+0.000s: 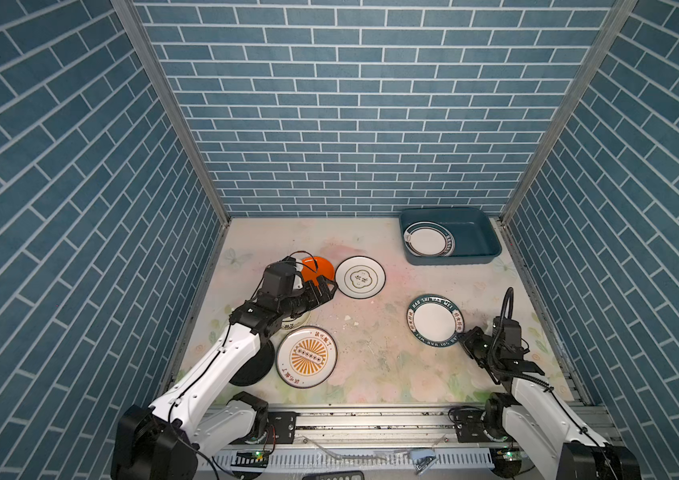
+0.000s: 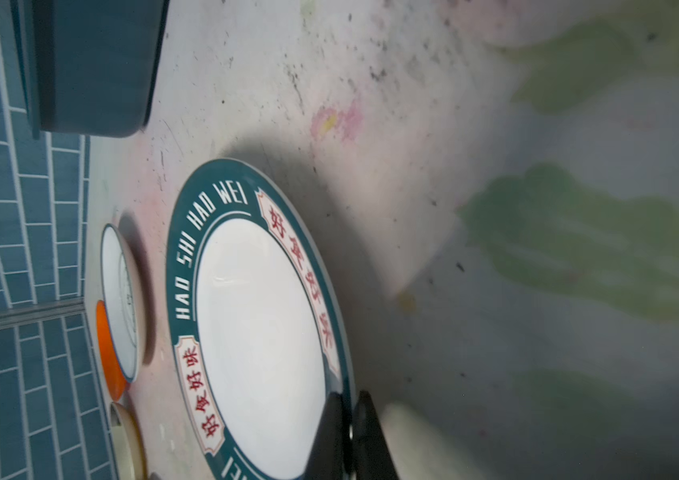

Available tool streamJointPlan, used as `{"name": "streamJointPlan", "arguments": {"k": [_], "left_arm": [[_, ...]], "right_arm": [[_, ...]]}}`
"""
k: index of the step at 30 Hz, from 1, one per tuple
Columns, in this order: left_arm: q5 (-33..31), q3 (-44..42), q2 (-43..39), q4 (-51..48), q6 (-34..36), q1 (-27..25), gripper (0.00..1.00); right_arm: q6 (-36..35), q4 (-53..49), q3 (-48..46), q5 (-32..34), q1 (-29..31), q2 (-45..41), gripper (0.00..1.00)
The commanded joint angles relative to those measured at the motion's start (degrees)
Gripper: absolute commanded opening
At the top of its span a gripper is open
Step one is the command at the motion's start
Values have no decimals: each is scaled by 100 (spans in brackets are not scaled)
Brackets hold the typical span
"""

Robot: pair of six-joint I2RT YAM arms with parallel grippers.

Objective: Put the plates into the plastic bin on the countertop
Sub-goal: 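Grasp the edge of the HAO SHI HAO WEI plate with the right gripper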

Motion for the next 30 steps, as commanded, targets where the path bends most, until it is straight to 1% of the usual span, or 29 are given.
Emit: {"name": "streamJointPlan", "arguments": {"k": [1,15,20,26,30], "left_arm": [[96,137,35,273,-36,12,100],[256,55,81,480,-103,11,100],[455,57,128,538,-74,14,100],[682,-150,198,1020,-243,14,100],[640,-194,223,1115,-208,24,100]], "right_arm": [[-47,21,222,69,1,191,0],[194,-28,522,116,-5,207,0],[293,-52,657,21,-5,389,0],[348,-356,969,-238,-9,367,0],[376,-687,1237,-144,-3,149,0]]}}
